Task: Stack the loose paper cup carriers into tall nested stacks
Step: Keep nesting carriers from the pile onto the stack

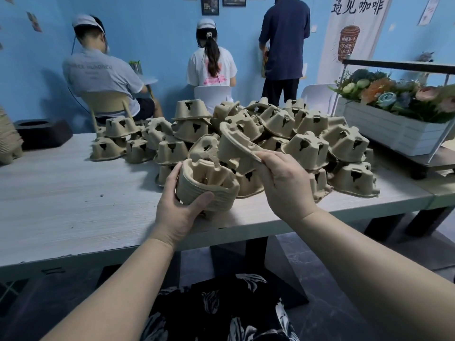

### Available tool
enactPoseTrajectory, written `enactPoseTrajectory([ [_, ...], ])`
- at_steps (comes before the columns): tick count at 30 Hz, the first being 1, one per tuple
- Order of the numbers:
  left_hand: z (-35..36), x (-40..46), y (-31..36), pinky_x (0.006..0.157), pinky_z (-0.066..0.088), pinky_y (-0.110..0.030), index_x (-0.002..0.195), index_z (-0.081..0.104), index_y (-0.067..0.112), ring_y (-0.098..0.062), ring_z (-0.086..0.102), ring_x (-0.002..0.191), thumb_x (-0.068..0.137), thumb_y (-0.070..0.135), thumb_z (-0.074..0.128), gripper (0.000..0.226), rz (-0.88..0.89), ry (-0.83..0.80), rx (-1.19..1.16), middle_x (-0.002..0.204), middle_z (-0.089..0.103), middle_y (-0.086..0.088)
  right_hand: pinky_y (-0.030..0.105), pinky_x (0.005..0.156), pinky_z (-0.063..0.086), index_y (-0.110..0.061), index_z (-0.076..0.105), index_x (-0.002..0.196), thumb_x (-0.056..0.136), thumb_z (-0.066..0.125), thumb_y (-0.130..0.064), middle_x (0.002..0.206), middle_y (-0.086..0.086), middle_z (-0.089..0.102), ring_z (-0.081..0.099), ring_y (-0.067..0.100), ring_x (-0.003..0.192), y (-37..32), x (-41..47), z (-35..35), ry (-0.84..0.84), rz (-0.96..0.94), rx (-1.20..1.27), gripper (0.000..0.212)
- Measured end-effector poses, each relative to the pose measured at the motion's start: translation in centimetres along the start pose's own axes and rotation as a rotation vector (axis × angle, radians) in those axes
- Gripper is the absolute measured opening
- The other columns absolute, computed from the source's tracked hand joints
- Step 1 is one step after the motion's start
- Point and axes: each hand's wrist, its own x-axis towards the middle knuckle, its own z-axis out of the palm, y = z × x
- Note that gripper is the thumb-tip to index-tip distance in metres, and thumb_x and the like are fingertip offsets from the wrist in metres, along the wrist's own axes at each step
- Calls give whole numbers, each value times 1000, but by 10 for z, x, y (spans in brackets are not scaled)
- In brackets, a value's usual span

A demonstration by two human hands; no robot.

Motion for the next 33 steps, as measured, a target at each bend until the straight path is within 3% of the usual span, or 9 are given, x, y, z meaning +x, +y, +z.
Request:
enactPoseTrajectory([
  [3, -1, 2, 0, 105, 46, -33, 148, 37, 29, -9, 52, 125, 46, 57, 78, 113, 2, 5, 43, 137, 54, 9, 33, 80, 52, -11, 71, 105, 93, 46, -30, 106, 2, 71, 65, 25, 94, -9, 3, 7, -36, -39, 31, 34],
  [8, 0, 1, -2, 103, 45, -21, 146, 38, 26, -3, 53, 123, 46, 57, 82, 113, 16, -1, 26, 133, 55, 16, 31, 74, 52, -11, 70, 100, 91, 47, -26, 104, 2, 72, 66, 26, 88, -12, 0, 15, -88, -109, 16, 29],
  [11, 0, 1, -3, 100, 45, -18, 142, 39, 31, 1, 54, 121, 39, 69, 85, 120, 14, -1, 9, 130, 55, 20, 34, 71, 53, -12, 71, 100, 92, 48, -24, 103, 1, 72, 67, 27, 86, -9, -6, 18, -94, -167, -3, 27],
  [15, -1, 1, -5, 101, 45, -19, 146, 39, 24, -2, 52, 125, 45, 60, 84, 116, 43, -17, 29, 135, 54, 14, 38, 69, 56, -12, 71, 106, 93, 46, -23, 108, 5, 71, 67, 30, 86, -7, -15, 23, -123, -243, -30, 30],
  [19, -1, 1, -5, 104, 45, -26, 149, 35, 24, -5, 52, 126, 46, 61, 84, 121, 46, -38, 34, 138, 54, 11, 35, 79, 50, -13, 67, 116, 102, 32, -32, 114, 7, 69, 64, 28, 90, -5, -19, 23, -176, -268, -24, 43],
  [21, -1, 0, -4, 99, 46, -21, 149, 34, 24, -4, 53, 125, 41, 72, 84, 129, 31, -48, 9, 136, 55, 12, 33, 82, 48, -14, 65, 120, 101, 34, -31, 117, 7, 67, 62, 28, 93, -4, -21, 23, -238, -270, -27, 41],
  [24, -1, 0, -4, 97, 49, -22, 150, 33, 25, -9, 54, 126, 40, 71, 86, 130, 6, -53, -24, 138, 56, 4, 31, 85, 45, -14, 64, 121, 98, 39, -27, 118, 5, 65, 60, 29, 94, 0, -26, 25, -323, -282, -26, 37],
  [28, -1, 1, -6, 103, 48, -31, 148, 35, 25, -10, 55, 125, 49, 52, 85, 114, 23, -48, -15, 137, 56, 4, 32, 88, 46, -16, 62, 123, 98, 36, -39, 121, 2, 65, 59, 26, 102, 1, -24, 20, -397, -225, 2, 43],
  [33, 0, 1, -4, 99, 48, -21, 144, 38, 29, -3, 55, 122, 45, 53, 86, 112, 36, -31, -26, 136, 56, 9, 33, 79, 47, -10, 68, 108, 89, 60, -24, 103, 7, 69, 62, 28, 95, 16, -3, 18, -156, 65, -37, 26],
])
